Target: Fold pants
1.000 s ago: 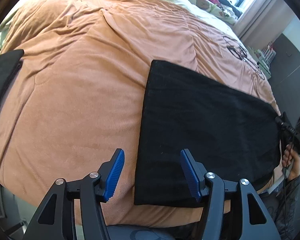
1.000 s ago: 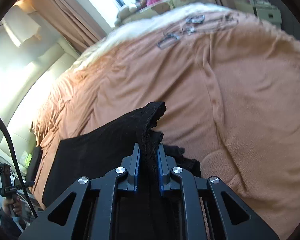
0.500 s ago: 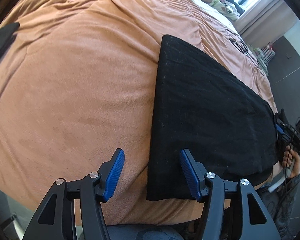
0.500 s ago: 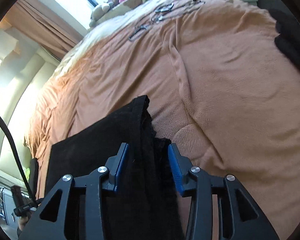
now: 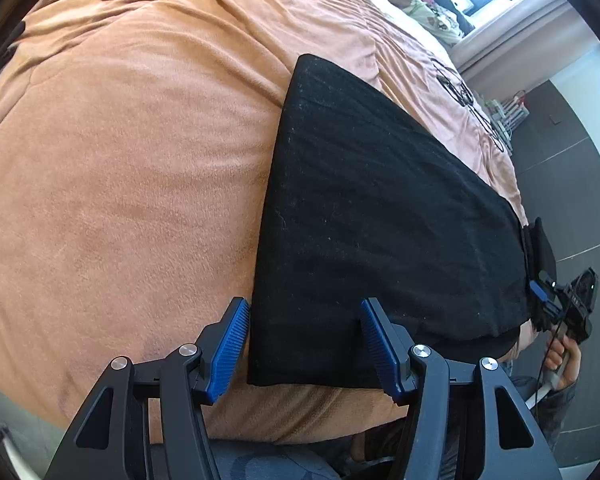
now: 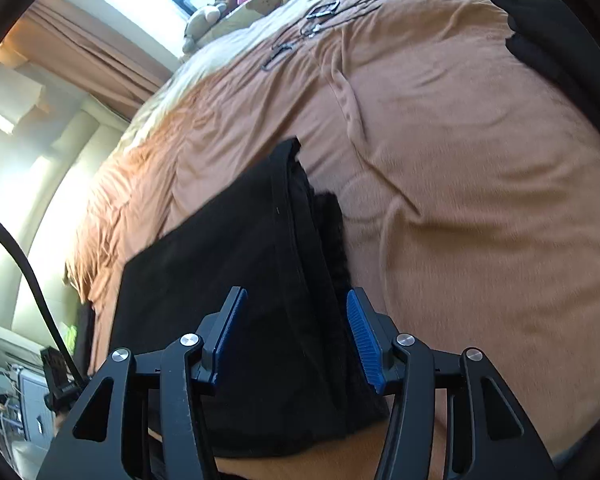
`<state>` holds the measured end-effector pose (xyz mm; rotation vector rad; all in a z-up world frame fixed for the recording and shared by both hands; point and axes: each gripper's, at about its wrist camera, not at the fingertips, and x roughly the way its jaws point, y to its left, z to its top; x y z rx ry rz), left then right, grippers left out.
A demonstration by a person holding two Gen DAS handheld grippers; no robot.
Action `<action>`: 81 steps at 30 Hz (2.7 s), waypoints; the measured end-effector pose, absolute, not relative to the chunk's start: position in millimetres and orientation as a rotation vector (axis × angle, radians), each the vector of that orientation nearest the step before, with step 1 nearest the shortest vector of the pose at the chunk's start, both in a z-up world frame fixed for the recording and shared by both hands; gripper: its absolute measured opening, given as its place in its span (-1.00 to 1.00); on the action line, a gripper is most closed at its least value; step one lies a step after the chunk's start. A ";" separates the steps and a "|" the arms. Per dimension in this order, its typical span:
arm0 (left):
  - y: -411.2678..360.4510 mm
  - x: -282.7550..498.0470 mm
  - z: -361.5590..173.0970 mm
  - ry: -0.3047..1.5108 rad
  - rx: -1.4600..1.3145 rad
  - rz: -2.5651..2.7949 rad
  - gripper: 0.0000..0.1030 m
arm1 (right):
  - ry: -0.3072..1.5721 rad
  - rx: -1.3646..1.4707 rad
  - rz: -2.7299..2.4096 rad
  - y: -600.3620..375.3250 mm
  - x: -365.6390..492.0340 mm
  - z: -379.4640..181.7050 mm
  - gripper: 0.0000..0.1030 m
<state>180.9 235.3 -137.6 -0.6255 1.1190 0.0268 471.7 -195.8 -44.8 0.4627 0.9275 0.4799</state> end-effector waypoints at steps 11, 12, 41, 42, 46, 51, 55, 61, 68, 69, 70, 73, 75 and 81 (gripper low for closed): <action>235.4 173.1 -144.5 1.137 -0.669 0.047 0.17 | 1.008 0.456 0.469 -191.7 444.9 -56.8 -0.03; 235.2 173.0 -144.3 1.136 -0.672 0.049 0.17 | 1.008 0.460 0.475 -192.6 442.9 -57.1 -0.03; 235.8 161.0 -137.7 1.090 -0.615 0.142 -0.48 | 0.799 0.458 0.321 -214.0 369.8 -35.6 -0.71; 234.9 160.1 -137.1 1.090 -0.609 0.146 -0.42 | 0.766 0.470 0.327 -215.2 365.2 -31.0 -0.70; 230.9 160.2 -134.9 1.079 -0.598 0.127 -0.15 | 0.715 0.471 0.371 -204.7 354.2 -23.2 -0.70; 232.9 160.3 -138.2 1.078 -0.625 0.114 -0.13 | 0.698 0.406 0.431 -174.6 348.4 -16.6 -0.70; 242.9 159.3 -144.3 1.077 -0.704 0.107 -0.13 | 0.717 0.383 0.475 -154.9 360.1 -18.8 -0.70; 242.6 158.7 -145.2 1.081 -0.704 0.106 -0.13 | 0.738 0.318 0.529 -118.0 369.2 -17.9 -0.70; 243.7 161.9 -147.3 1.083 -0.727 0.103 -0.13 | 0.774 0.247 0.562 -76.4 390.7 -20.0 -0.70; 244.6 163.5 -148.5 1.088 -0.734 0.102 -0.13 | 0.778 0.239 0.572 -71.0 393.2 -20.2 -0.70; 244.8 165.0 -149.4 1.093 -0.740 0.101 -0.13 | 0.780 0.228 0.578 -65.3 396.0 -20.4 -0.70; 246.5 166.5 -152.6 1.107 -0.762 0.091 -0.13 | 0.793 0.204 0.592 -53.0 401.1 -20.6 -0.70; 248.2 166.5 -153.6 1.109 -0.778 0.079 -0.13 | 0.794 0.186 0.601 -42.4 404.7 -21.1 -0.70; 250.4 162.7 -154.8 1.109 -0.808 0.076 -0.35 | 0.810 0.144 0.633 -11.3 411.3 -27.8 -0.70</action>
